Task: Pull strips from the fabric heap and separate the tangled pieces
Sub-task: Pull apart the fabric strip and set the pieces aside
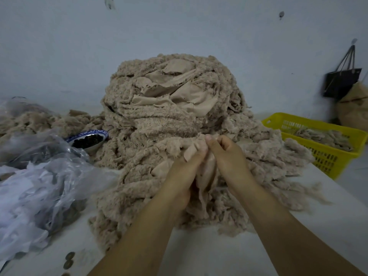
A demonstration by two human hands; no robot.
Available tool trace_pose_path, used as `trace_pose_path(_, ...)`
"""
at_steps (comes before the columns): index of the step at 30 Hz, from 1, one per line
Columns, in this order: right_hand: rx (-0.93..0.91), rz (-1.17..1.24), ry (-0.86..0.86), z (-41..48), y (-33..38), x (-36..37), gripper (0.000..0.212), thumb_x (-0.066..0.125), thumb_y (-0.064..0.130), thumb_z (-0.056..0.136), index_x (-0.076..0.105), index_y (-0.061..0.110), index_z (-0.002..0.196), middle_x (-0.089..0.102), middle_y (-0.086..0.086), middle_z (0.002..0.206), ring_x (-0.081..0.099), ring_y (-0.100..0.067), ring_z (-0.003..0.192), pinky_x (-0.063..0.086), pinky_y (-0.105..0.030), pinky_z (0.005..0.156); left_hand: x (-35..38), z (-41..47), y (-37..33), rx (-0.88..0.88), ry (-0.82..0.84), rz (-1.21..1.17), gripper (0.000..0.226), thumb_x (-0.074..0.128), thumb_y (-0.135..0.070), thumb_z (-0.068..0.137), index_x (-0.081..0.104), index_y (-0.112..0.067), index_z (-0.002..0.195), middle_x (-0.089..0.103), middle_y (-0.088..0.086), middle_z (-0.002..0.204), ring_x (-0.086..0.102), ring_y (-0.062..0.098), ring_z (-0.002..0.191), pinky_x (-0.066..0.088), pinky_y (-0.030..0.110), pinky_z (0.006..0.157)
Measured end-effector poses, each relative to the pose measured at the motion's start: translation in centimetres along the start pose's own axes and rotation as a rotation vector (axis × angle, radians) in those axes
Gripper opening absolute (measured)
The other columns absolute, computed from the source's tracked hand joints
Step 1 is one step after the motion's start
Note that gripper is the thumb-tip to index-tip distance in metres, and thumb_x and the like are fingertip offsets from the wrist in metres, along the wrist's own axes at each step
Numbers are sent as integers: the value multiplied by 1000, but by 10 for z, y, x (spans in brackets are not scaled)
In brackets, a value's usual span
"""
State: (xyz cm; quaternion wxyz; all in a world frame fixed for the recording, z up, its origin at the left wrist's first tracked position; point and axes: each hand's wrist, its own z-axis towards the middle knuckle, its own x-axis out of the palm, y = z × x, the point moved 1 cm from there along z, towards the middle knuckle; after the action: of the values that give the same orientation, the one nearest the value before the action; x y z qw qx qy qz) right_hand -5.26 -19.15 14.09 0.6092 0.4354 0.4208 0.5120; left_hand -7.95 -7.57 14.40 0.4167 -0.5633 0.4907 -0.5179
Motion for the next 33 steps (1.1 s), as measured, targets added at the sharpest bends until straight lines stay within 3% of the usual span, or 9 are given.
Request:
trace_pose_path(4, 32, -98, -178, 9, -6, -13, 43, 47, 52, 100, 50, 27, 65, 52, 11, 60, 49, 7, 48, 35, -17, 45, -1, 4, -16, 133, -271, -169, 30, 55, -42, 101, 75, -26, 83, 77, -2, 76, 74, 22, 76, 61, 40, 80)
trace_pose_path(9, 129, 1, -291, 16, -10, -41, 40, 44, 43, 103, 51, 21, 71, 45, 7, 56, 44, -8, 48, 37, -29, 51, -19, 4, -27, 206, -189, -212, 42, 56, -40, 101, 78, -39, 65, 79, -3, 87, 76, 16, 83, 59, 37, 81)
trace_pose_path(13, 127, 81, 36, 0, 5, -1, 54, 41, 79, 84, 67, 31, 84, 66, 16, 71, 65, -5, 71, 50, -28, 67, -6, 0, -20, 266, -104, -42, 25, 56, -41, 100, 77, -28, 95, 79, -2, 89, 76, 14, 84, 61, 26, 69)
trace_pose_path(16, 36, 84, 79, 0, 13, 9, 41, 51, 67, 87, 67, 30, 94, 74, 7, 94, 70, -8, 90, 57, -39, 86, -4, 0, -17, 341, -67, 86, 23, 53, -41, 102, 74, -30, 102, 78, -7, 90, 75, 9, 85, 59, 21, 69)
trace_pose_path(19, -13, -2, 21, 1, 11, 11, 37, 50, 46, 100, 59, 10, 96, 66, -14, 89, 62, -22, 78, 53, -45, 77, -4, 2, -13, 370, -137, 165, 24, 50, -41, 103, 71, -32, 96, 76, -12, 79, 72, 3, 72, 53, 16, 60)
trace_pose_path(21, 62, 106, -22, 4, 6, 2, 37, 47, 43, 102, 58, 11, 88, 58, -8, 75, 56, -18, 65, 47, -35, 62, -10, 3, -13, 301, -212, 146, 35, 48, -48, 102, 70, -21, 107, 72, -4, 70, 69, 12, 66, 55, 25, 60)
trace_pose_path(25, 224, 250, -177, 13, -2, -48, 46, 42, 47, 104, 55, 18, 72, 47, 1, 63, 39, -8, 48, 33, -25, 49, -44, 7, -22, 158, -383, -191, 26, 48, -45, 103, 62, -35, 123, 72, 3, 96, 70, 25, 89, 57, 47, 90)
trace_pose_path(30, 156, -69, 202, -12, 12, 5, 78, 39, 98, 64, 65, 30, 92, 70, 12, 84, 64, 3, 75, 52, -20, 68, -18, 10, -23, 118, -322, -84, 24, 58, -45, 99, 72, -25, 98, 78, -3, 84, 75, 18, 86, 60, 36, 81)
trace_pose_path(33, -68, -239, 171, -17, 12, 27, 46, 53, 67, 87, 46, 22, 79, 53, 5, 72, 47, 1, 55, 38, -10, 50, -10, 9, -23, 174, -325, -29, 35, 56, -43, 100, 71, -17, 118, 77, 2, 94, 75, 21, 88, 61, 37, 76)
